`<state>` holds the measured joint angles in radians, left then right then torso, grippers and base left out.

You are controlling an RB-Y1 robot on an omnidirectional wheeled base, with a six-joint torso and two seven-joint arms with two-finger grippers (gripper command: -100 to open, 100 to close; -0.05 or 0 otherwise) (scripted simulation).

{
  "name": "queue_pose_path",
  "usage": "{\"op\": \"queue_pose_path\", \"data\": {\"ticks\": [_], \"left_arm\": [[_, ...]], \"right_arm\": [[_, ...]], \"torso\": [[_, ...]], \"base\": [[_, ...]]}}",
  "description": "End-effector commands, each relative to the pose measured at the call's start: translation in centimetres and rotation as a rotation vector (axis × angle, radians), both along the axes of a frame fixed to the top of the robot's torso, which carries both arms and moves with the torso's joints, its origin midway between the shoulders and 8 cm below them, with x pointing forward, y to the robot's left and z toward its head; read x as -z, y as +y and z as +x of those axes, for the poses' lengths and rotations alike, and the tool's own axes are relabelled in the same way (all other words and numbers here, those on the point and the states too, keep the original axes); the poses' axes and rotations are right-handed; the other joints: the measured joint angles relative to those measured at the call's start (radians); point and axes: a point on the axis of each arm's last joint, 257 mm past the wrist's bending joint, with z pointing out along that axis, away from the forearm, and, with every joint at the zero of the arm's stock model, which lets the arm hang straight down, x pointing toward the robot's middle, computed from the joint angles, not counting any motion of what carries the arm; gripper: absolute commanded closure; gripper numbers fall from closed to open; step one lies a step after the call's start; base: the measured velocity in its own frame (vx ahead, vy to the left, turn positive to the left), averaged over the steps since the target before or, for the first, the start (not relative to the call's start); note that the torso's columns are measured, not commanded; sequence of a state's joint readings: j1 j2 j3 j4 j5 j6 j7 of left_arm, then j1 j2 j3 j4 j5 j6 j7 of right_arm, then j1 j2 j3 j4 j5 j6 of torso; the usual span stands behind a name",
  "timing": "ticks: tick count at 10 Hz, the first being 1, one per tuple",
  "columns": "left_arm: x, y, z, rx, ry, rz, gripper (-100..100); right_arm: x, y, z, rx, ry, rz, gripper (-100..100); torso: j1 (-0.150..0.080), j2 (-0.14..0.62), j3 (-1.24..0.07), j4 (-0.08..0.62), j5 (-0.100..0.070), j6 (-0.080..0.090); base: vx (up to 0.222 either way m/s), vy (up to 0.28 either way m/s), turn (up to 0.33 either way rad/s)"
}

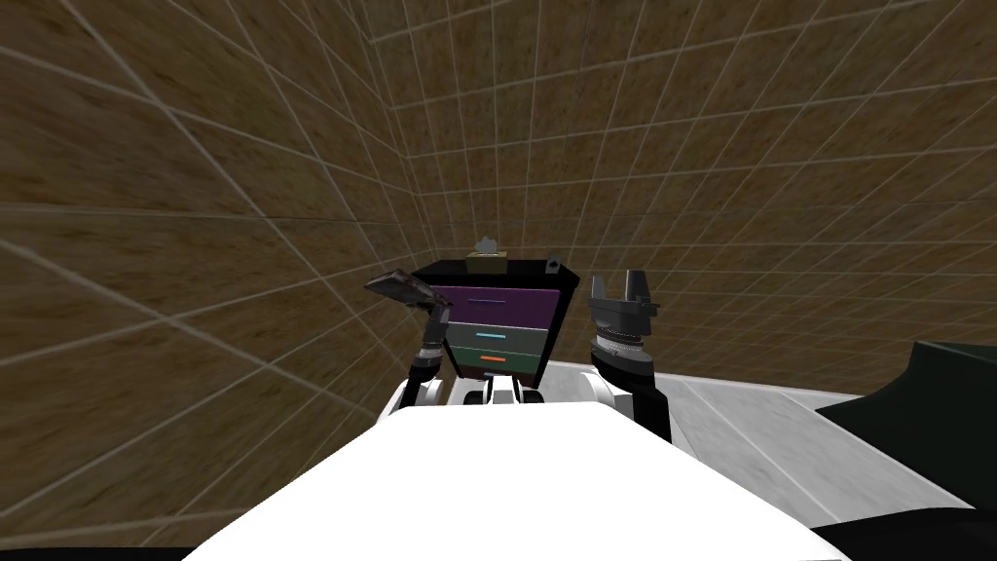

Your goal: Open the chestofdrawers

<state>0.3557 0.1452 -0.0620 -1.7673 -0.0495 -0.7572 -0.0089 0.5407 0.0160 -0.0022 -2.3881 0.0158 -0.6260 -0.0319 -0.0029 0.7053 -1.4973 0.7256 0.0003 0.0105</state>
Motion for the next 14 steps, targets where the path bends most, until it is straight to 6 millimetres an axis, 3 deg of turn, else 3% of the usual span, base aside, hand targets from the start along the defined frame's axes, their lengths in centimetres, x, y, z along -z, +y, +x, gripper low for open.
{"op": "queue_pose_path", "data": {"ticks": [1, 6, 14], "left_arm": [[2.0, -0.1, 0.8, -0.002, 0.047, 0.009, -100], [4.3, -0.1, 1.1, -0.005, 0.087, 0.019, -100], [12.1, -0.4, 1.5, -0.010, 0.226, 0.050, -100]], "right_arm": [[0.0, 0.0, 0.0, 0.000, 0.000, 0.000, 0], [0.0, 0.0, 0.0, 0.000, 0.000, 0.000, 0], [0.0, 0.0, 0.0, 0.000, 0.000, 0.000, 0]], "torso": [[0.001, -0.001, 0.000, -0.001, 0.000, 0.001], [0.004, 0.017, 0.011, 0.007, 0.001, -0.007], [0.003, 0.029, 0.019, 0.011, 0.000, -0.009]], "base": [[-0.006, -0.006, -0.029], [0.012, -0.007, -0.022], [-0.001, -0.008, -0.012]]}}
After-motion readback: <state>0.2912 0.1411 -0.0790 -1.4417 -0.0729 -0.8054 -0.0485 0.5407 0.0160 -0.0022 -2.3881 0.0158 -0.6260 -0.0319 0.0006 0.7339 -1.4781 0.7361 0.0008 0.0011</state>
